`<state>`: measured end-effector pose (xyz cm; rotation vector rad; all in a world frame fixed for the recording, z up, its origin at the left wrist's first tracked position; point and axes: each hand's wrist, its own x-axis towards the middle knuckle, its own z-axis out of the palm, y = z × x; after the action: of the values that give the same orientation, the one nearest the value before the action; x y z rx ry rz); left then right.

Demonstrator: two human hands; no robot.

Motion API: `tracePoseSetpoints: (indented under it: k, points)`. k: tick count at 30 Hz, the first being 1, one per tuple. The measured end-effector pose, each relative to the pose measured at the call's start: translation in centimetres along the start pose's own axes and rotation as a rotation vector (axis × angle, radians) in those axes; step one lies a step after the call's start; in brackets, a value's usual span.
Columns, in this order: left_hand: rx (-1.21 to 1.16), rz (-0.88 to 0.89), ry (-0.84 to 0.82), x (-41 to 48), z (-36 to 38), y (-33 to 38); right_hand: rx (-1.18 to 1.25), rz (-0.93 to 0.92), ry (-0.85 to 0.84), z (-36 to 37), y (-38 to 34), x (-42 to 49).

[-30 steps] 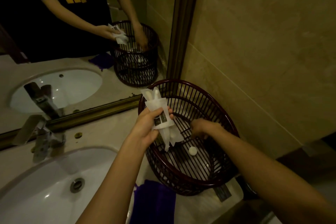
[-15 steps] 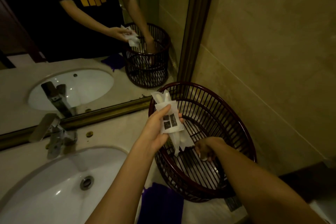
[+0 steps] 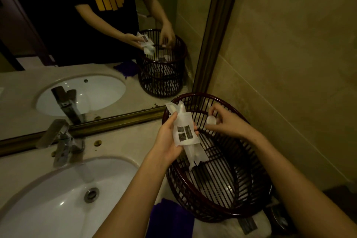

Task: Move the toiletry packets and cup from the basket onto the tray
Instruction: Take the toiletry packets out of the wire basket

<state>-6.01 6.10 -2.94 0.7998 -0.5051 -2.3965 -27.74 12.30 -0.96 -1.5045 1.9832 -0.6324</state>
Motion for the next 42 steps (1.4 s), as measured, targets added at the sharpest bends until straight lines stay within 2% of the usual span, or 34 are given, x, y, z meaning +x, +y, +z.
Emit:
tracePoseSetpoints:
  k: [2, 5, 10, 13, 15, 17, 20, 22, 24, 29, 33, 36, 39, 42]
  points:
    - [0.001, 0.000, -0.003, 0.1, 0.1, 0.0, 0.049, -0.151, 0.087, -0.8, -3.6, -1.0]
    - [-0.020, 0.006, -0.043, 0.2, 0.1, -0.1, -0.023, -0.276, 0.086, -0.4, -8.2, -1.8]
    - [-0.055, 0.011, -0.091, 0.0, 0.1, 0.0, -0.552, -0.310, 0.046, 1.6, -10.9, -1.7]
    - [-0.044, 0.014, -0.084, -0.1, 0.0, 0.0, -0.694, -0.294, -0.002, 2.7, -10.6, -1.3]
    - [-0.036, 0.014, -0.079, -0.2, 0.0, 0.0, -0.685, -0.291, -0.032, 3.1, -10.3, -1.1]
    - [-0.038, 0.014, -0.072, -0.4, 0.1, 0.1, -0.574, -0.283, -0.021, 2.4, -9.9, -1.0]
    - [-0.045, 0.014, -0.043, -0.7, 0.2, 0.3, -0.297, -0.221, 0.074, -0.1, -8.9, -0.6]
    - [-0.055, 0.025, 0.002, -0.7, 0.1, 0.5, -0.218, -0.139, 0.172, -1.4, -7.2, 0.2]
    - [-0.082, 0.046, 0.023, -0.9, -0.3, 1.2, -0.195, -0.032, 0.193, -1.5, -4.9, 1.4]
    - [-0.087, 0.094, 0.074, -1.7, -1.9, 3.6, -0.201, 0.155, -0.078, 3.7, -0.8, 5.3]
    - [-0.013, 0.102, 0.117, -2.6, -2.5, 4.0, -0.271, 0.256, -0.210, 9.3, 0.5, 7.7]
    - [0.019, 0.105, 0.137, -2.7, -2.2, 3.7, -0.355, 0.291, -0.369, 12.6, 1.3, 8.2]
    - [0.020, 0.102, 0.156, -3.0, -2.0, 3.5, -0.494, 0.257, -0.397, 14.9, 2.1, 7.8]
    - [0.008, 0.102, 0.146, -3.2, -2.2, 3.4, -0.497, 0.197, -0.330, 15.9, 2.7, 7.6]
